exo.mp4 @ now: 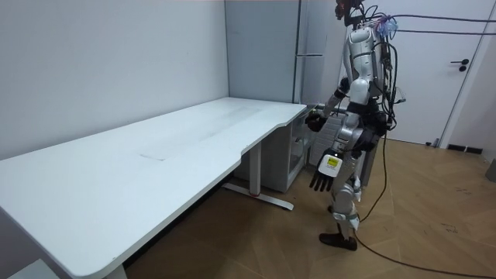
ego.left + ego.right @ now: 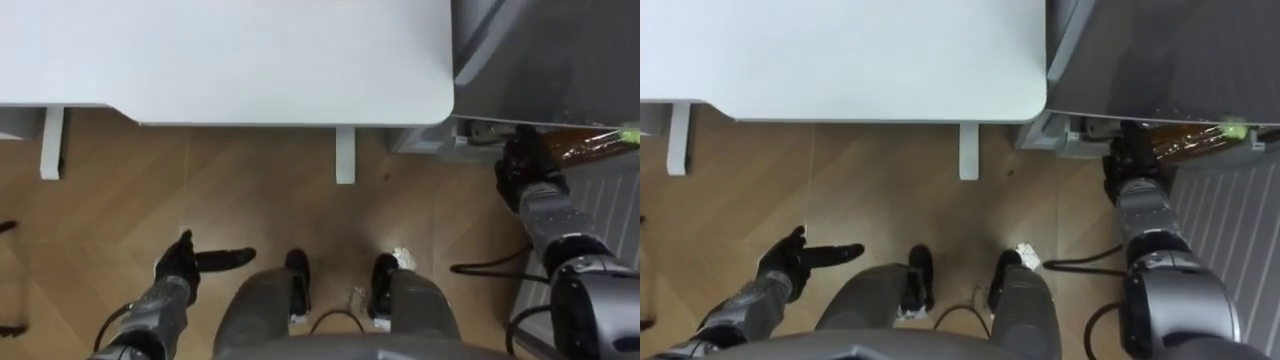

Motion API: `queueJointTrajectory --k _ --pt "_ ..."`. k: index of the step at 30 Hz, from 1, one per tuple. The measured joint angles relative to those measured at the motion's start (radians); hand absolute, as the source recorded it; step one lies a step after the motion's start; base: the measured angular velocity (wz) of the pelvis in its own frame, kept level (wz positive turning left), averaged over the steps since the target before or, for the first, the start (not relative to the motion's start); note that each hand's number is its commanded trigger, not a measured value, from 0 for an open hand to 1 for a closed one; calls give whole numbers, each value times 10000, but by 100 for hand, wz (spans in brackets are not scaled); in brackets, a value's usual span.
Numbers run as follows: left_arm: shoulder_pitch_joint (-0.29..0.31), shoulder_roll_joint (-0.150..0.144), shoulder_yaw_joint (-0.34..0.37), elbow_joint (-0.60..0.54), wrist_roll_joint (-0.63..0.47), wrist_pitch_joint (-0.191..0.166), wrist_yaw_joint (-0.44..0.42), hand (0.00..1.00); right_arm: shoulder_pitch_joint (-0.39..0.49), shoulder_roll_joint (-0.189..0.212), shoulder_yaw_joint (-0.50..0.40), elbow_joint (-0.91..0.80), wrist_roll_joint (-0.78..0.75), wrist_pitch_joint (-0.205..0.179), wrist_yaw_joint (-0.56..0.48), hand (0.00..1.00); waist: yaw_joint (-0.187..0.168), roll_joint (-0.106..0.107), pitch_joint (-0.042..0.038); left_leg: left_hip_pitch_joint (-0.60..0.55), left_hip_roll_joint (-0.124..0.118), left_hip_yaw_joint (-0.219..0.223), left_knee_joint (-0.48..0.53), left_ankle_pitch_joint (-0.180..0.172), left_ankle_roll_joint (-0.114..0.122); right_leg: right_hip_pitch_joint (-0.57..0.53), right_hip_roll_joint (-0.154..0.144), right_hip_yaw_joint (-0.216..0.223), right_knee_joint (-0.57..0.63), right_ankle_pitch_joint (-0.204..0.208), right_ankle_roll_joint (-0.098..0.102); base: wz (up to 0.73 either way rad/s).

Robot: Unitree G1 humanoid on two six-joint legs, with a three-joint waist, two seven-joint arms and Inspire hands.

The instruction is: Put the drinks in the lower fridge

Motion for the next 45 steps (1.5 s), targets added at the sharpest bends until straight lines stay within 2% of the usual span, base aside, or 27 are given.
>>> queueJointTrajectory --k 3,6,11,15,21,25,27,28,29,36,41,45 --pt "-124 2 -43 -4 6 106 124 0 -548 -409 232 -26 10 280 -176 100 77 -84 36 -795 -37 9 624 -60 94 -856 -152 75 744 -125 -57 6" --pt "-183 18 -205 -3 13 114 289 0 -790 -662 233 -24 55 361 -384 100 221 -166 57 -1263 -108 -2 1051 -63 141 -1369 -302 136 1290 -298 -76 11" --pt "-251 119 -275 -28 6 88 530 0 -1057 -743 278 -29 55 362 -441 100 226 -228 42 -2012 -126 -132 1676 -80 164 -2064 -419 110 2021 -472 -153 12" --pt "-199 202 -384 -372 -227 -44 580 0 -1359 -1036 476 -28 394 348 -403 100 326 -235 36 -2686 -118 -127 2179 -114 212 -2728 -483 155 2497 -486 -182 3" --pt "20 592 -790 -701 -419 -44 945 0 -1558 -1202 618 -28 1054 335 -61 100 508 -288 18 -3193 -10 -106 2481 -129 230 -3188 -461 128 2696 -453 -241 0" --pt "70 608 -810 -814 -790 -38 988 0 -1948 -1217 637 -47 1510 336 40 100 504 -298 16 -3495 36 -64 2510 -122 230 -3498 -468 81 2705 -364 -337 -4" --pt "90 622 -871 -961 -809 -37 1163 0 -2083 -1253 630 -47 1946 339 34 100 502 -358 -26 -3765 67 -53 2572 -114 232 -3765 -452 75 2719 -320 -374 0" --pt "116 628 -871 -1019 -808 -37 1208 0 -2125 -1263 628 -47 2014 340 31 75 510 -365 -30 -3830 77 -53 2597 -114 232 -3822 -443 73 2719 -311 -378 -5" --pt "185 634 -878 -1125 -779 -35 1306 0 -2213 -1273 585 -45 2044 343 28 1 463 -366 -30 -3918 78 -55 2626 -112 235 -3899 -443 72 2722 -298 -375 0" --pt "435 742 -976 -1913 -780 -13 1712 0 -2408 -1561 110 -40 2391 345 -233 0 424 -379 -39 -4093 -21 9 2567 -116 270 -4128 -544 132 2801 -337 -311 1" --pt "551 916 -1197 -2086 -785 88 1915 0 -2414 -1569 51 -41 2428 347 -418 0 391 -380 -39 -4106 -24 -3 2560 -118 266 -4135 -571 98 2855 -397 -328 3" --pt "699 961 -1331 -2283 -801 124 2088 0 -2572 -1578 45 -35 2424 368 -572 0 223 -383 -37 -4151 -57 -40 2617 -118 268 -4128 -662 -4 2894 -424 -321 7"
